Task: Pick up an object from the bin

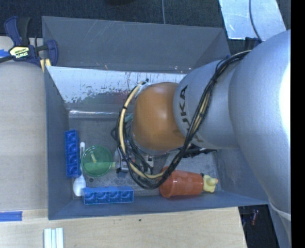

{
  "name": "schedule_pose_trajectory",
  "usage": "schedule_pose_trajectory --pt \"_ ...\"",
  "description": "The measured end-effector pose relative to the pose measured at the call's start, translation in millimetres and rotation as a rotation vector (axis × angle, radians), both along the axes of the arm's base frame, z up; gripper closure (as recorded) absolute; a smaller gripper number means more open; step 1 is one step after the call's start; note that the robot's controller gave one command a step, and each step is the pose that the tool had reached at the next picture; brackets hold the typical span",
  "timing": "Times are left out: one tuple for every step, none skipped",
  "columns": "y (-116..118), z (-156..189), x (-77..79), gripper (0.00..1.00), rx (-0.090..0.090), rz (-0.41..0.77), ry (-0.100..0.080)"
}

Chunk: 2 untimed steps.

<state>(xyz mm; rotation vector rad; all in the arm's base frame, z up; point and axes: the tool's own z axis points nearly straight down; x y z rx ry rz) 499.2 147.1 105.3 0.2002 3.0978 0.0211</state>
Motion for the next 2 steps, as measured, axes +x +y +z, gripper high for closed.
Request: schedule_pose_trajectory --pt "-12.1 6.1 3.6 1.0 -0.001 -0.001 0.001" --pt "-15.1 34.1 -5.3 1.0 0.002 0.035 -0.009"
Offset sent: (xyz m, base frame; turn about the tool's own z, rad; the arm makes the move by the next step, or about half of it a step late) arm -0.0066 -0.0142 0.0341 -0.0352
